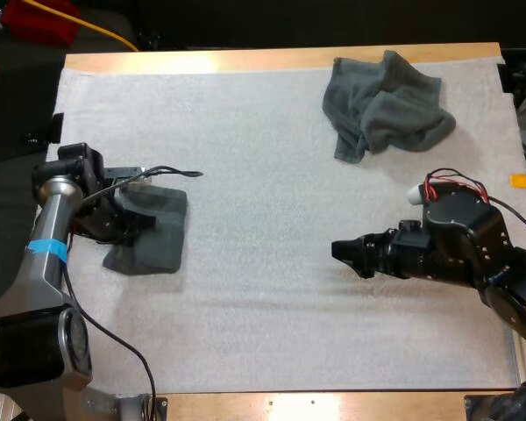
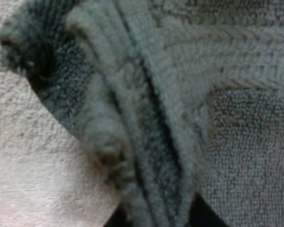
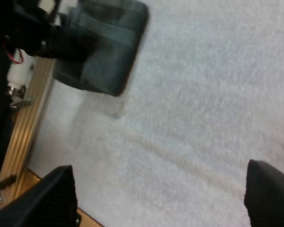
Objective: Pick towel from pile, fold and stack
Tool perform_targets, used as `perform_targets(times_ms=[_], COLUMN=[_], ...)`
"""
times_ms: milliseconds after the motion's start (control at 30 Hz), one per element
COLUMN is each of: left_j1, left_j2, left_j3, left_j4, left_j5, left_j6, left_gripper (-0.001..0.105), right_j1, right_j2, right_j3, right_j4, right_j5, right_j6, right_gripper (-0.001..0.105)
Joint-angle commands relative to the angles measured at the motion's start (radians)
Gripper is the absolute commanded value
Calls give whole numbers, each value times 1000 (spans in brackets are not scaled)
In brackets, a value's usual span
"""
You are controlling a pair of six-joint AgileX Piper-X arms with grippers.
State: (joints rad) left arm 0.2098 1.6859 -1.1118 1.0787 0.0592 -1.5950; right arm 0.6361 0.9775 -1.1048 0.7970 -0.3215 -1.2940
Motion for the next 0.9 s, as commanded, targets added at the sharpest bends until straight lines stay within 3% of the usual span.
perform_targets(times_ms=[0,200,300,467,567,667,867], left_j1=[3,3,3,3,3,3,3], left_j2=[-14,-14,-14,-14,-14,-14,-26], left_j3=[-6,-6,-6,-6,-6,-7,-56], left_j4=[3,3,3,-2,-9,-12,-12], left_j5=[-27,-44,-49,-50,-87,-210,-252], left_j6=[4,4,4,4,-2,-37,-45], left_gripper=[0,0,6,46,63,64,62], right_j1=[-4,-4,-4,-4,-4,-4,-4], right_j2=[-7,-7,-7,-7,-7,-7,-7], right_j3=[3,6,6,6,6,6,6], right_j4=[-9,-7,-7,-7,-7,-7,-7], right_j5=[-13,-13,-13,-13,-13,-13,-21], right_j6=[-3,-3,-3,-3,-3,-3,-3], right_gripper=[71,71,71,71,71,71,71])
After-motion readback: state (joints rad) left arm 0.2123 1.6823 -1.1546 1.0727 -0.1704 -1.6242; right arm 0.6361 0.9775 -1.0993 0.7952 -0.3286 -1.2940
